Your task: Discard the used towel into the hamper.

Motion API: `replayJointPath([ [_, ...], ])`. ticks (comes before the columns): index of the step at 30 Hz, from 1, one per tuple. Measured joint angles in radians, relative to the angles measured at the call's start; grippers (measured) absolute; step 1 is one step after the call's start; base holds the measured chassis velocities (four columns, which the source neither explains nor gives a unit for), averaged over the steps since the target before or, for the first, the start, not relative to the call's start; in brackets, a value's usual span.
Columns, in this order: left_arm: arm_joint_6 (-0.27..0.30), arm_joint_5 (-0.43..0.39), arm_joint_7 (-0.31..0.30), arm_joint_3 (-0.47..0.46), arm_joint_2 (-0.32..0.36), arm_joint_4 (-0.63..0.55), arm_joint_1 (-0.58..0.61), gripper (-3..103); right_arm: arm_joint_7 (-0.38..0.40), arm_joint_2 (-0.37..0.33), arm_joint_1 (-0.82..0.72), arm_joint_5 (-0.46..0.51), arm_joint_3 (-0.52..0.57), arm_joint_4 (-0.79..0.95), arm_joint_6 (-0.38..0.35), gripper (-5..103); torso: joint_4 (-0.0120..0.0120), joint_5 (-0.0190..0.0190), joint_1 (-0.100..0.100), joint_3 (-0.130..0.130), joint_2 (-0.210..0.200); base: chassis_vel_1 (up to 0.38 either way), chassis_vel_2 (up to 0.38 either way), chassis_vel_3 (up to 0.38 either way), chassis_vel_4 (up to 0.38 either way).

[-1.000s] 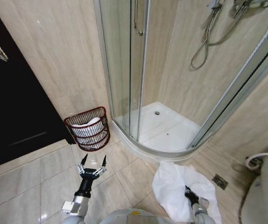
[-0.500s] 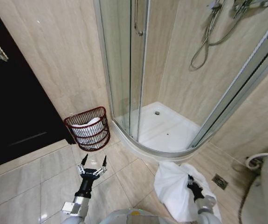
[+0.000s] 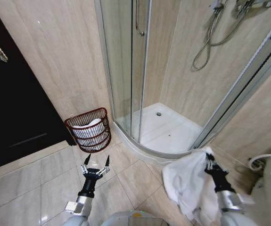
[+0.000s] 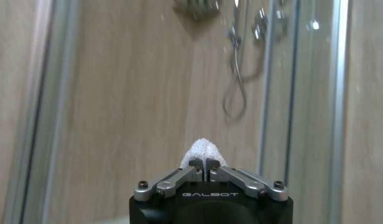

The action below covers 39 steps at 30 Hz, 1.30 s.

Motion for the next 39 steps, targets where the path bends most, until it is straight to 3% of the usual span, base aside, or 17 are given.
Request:
replayJointPath([
  [1,0.0,0.0,0.0,0.0,0.0,0.0,0.0,100,0.0,0.0,0.0,0.0,0.0,0.0,0.0,2,0.0,0.0,0.0,0.0,0.0,0.0,0.0,0.0,0.0],
  [5,-0.005,-0.018,0.0,-0.014,0.005,0.005,0.001,100,0.036,-0.03,0.047,0.015,0.007,0.125,-0.133,2,0.0,0.0,0.0,0.0,0.0,0.0,0.0,0.0,0.0],
  [6,-0.005,-0.018,0.0,-0.014,0.005,0.005,0.001,100,0.036,-0.03,0.047,0.015,0.007,0.125,-0.133,2,0.0,0.0,0.0,0.0,0.0,0.0,0.0,0.0,0.0],
  [10,-0.006,-0.033,-0.001,-0.024,0.007,0.006,-0.004,100,0.087,-0.068,0.106,0.047,-0.009,0.142,-0.252,2,0.0001,0.0004,0.0,0.0,0.0,0.0,0.0,0.0,0.0],
  [13,-0.005,-0.038,-0.001,-0.024,0.007,0.005,-0.007,100,0.105,-0.081,0.119,0.059,-0.022,0.142,-0.273,2,0.0001,0.0002,0.0,0.0,0.0,0.0,0.0,0.0,0.0],
  [39,0.01,-0.055,-0.005,-0.031,0.013,-0.005,-0.002,100,0.113,-0.07,0.106,0.023,-0.077,0.128,-0.269,2,-0.0001,0.0001,0.0,0.0,0.0,0.023,0.024,0.023,0.024],
])
